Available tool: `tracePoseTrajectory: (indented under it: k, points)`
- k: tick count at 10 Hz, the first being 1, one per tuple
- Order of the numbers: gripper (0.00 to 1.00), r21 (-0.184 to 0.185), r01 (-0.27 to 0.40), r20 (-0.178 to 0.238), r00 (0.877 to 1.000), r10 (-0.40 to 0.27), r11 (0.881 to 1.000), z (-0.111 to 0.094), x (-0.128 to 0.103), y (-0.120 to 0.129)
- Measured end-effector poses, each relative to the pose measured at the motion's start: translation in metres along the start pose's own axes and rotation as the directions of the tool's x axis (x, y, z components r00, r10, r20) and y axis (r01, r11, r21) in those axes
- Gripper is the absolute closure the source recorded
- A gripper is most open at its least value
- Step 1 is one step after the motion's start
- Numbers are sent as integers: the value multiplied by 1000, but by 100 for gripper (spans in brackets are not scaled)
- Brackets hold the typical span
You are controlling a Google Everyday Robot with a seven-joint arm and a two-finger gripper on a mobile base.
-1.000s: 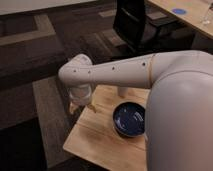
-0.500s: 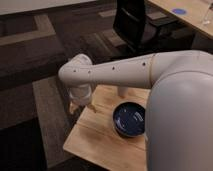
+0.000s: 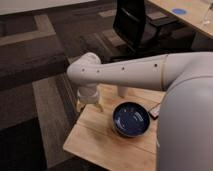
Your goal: Place the eraser on the white sponge
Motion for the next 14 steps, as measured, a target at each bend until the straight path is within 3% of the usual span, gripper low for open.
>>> tracePoseTrajectory:
  k: [2,3,5,10,12,14]
  points:
    - [35,-16,-24,1,1000,24,1000,-6,-5,-29]
    - [35,-46,-90,-13,996,89,995,-12,-8,-80]
    - [35,-59,-156,-15,988,155,986,-15,-8,-115]
    - [35,-56,-153,-14,988,152,987,-14,-8,-114]
    - [35,7,-264,23,964,264,964,-18,-18,-161]
    - [35,47,-343,43,939,341,938,-21,-26,-195]
